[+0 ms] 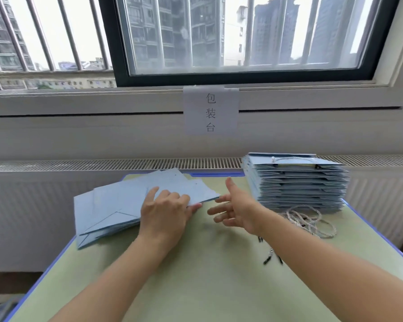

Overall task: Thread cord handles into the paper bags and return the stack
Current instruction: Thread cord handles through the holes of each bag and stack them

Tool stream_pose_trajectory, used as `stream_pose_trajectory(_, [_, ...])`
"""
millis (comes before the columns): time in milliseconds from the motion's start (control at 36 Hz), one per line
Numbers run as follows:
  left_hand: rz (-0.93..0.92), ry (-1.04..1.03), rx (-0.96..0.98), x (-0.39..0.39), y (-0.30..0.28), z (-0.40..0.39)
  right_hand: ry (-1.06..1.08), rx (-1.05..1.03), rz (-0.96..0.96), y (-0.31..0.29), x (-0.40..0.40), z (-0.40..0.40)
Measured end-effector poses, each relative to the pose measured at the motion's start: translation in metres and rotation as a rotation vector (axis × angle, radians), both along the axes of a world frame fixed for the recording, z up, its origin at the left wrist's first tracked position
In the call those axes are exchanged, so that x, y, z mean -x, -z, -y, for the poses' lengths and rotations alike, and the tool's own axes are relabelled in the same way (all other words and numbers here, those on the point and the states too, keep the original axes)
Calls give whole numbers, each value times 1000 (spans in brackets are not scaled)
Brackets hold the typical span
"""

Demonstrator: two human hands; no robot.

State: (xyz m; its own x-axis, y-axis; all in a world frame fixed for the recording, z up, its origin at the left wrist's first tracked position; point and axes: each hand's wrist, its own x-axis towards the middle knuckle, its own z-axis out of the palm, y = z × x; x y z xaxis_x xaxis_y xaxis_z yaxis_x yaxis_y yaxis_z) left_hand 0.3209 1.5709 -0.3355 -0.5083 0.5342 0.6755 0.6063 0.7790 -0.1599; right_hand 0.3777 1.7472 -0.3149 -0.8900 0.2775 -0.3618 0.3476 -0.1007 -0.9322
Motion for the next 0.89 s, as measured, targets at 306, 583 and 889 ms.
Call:
stream_pose_trajectory(306, [746,276,-67,-85,-46,-1,-181,160,-203,-3,-54,-10])
stream_pose_trajectory(583, [969,162,-59,-47,-46,-47,-416,121,-252,7,-112,7])
stream_pose_trajectory(889, [1062,183,-123,-38,1,-53,-300,-887,-142,-9,-93,-34])
